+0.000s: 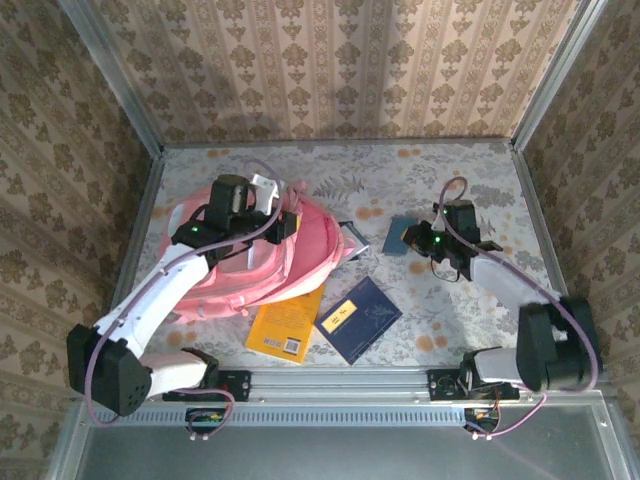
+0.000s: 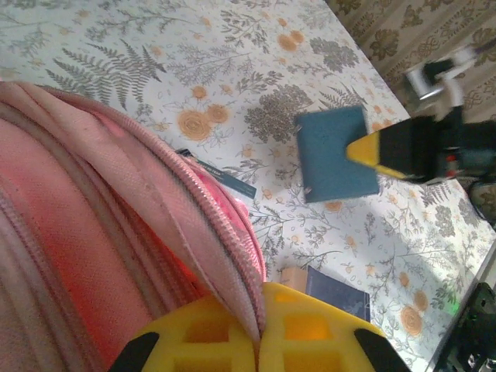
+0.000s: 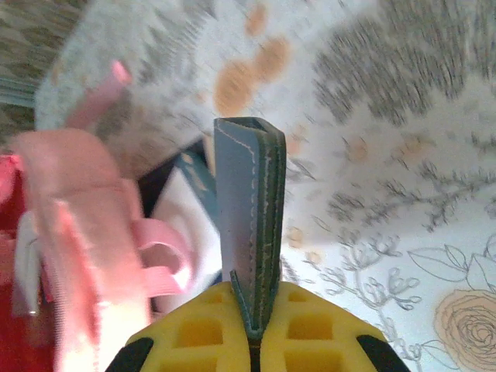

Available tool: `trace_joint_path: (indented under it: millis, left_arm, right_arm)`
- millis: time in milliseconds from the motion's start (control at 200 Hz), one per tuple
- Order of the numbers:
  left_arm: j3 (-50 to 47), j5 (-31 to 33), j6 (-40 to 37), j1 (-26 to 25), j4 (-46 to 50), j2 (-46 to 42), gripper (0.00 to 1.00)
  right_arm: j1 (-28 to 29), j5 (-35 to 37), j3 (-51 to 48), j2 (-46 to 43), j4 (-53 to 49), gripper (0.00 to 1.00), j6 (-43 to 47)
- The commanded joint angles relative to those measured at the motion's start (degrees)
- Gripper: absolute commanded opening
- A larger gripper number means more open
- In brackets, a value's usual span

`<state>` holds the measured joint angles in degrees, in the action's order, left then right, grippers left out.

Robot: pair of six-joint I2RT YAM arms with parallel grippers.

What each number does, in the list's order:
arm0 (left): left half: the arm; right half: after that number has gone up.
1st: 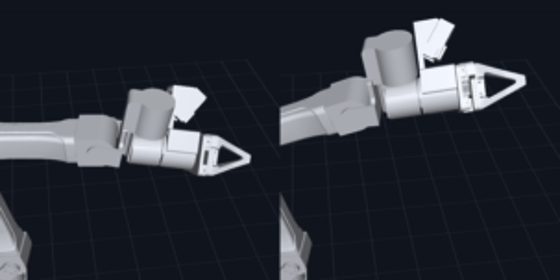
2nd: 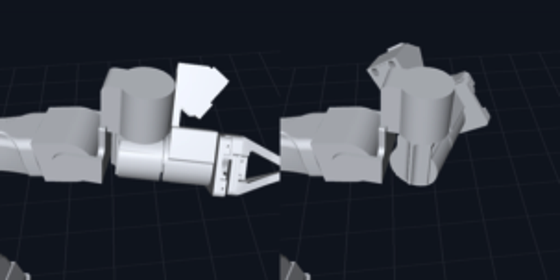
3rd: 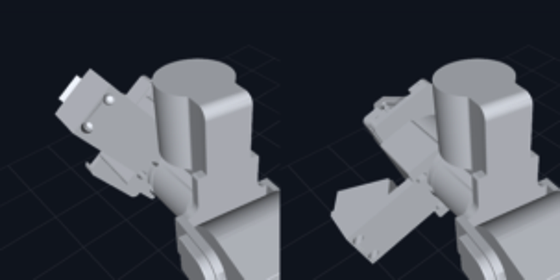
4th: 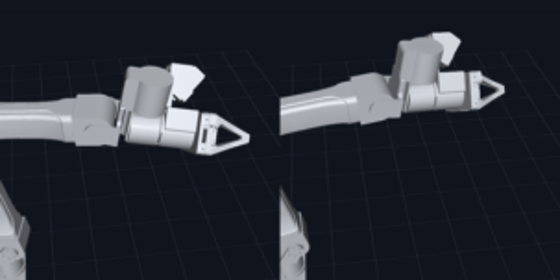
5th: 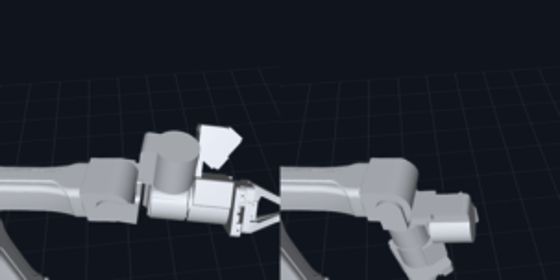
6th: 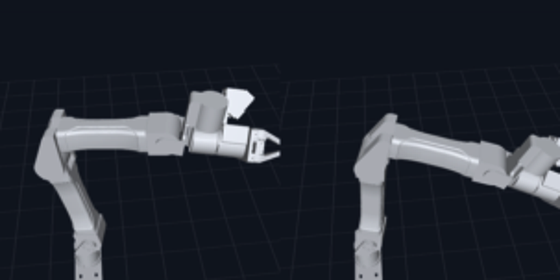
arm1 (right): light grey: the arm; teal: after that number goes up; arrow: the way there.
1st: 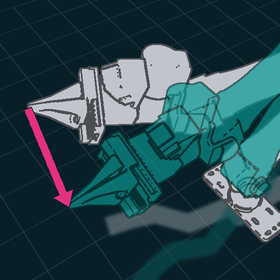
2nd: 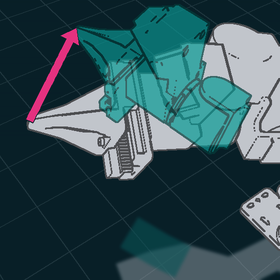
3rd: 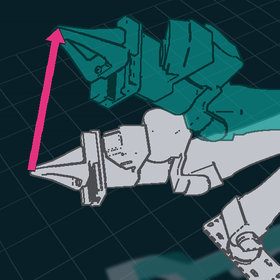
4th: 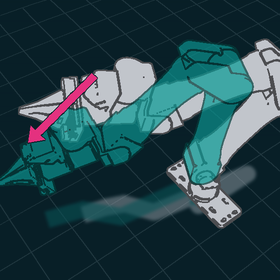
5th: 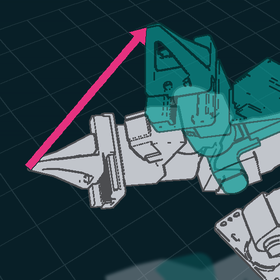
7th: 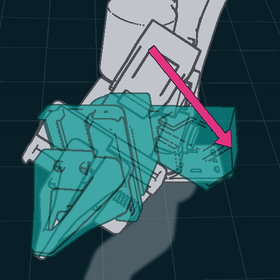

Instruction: Pack books, pencil case, and school supplies into a backpack

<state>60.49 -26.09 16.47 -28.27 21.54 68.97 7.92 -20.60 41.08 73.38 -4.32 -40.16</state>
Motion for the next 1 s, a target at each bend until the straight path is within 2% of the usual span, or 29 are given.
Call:
trace_joint_path:
  millis: [0,145,315,510,625,795,995]
  left_arm:
    - [4.8,3.8,-2.3,0.6,2.4,-5.9,0.00]
    - [6.9,5.8,-2.9,0.9,5.1,-11.4,0.00]
    - [9.0,8.6,-6.5,2.5,12.9,-13.9,0.00]
    - [9.2,4.6,-7.1,9.3,15.1,-17.3,0.00]
    - [11.0,1.7,-10.0,9.5,16.7,-16.0,0.00]
    - [12.7,-3.9,-7.4,12.1,16.1,-14.6,0.00]
    - [13.3,-4.7,-8.6,12.9,15.9,-15.3,0.00]
  right_arm:
    - [3.1,7.2,4.3,-5.5,-6.9,0.00,3.0]
    - [10.4,8.5,9.9,-5.8,-8.6,0.00,1.9]
    - [19.2,6.0,11.7,-3.8,0.9,0.00,-4.1]
    - [29.1,6.4,16.3,4.5,9.0,0.00,-9.6]
    - [34.6,9.1,17.0,9.1,14.8,0.00,-14.9]
    - [41.2,13.5,20.1,12.2,17.0,0.00,-17.2]
    - [45.5,18.8,23.7,17.2,18.8,0.00,-25.9]
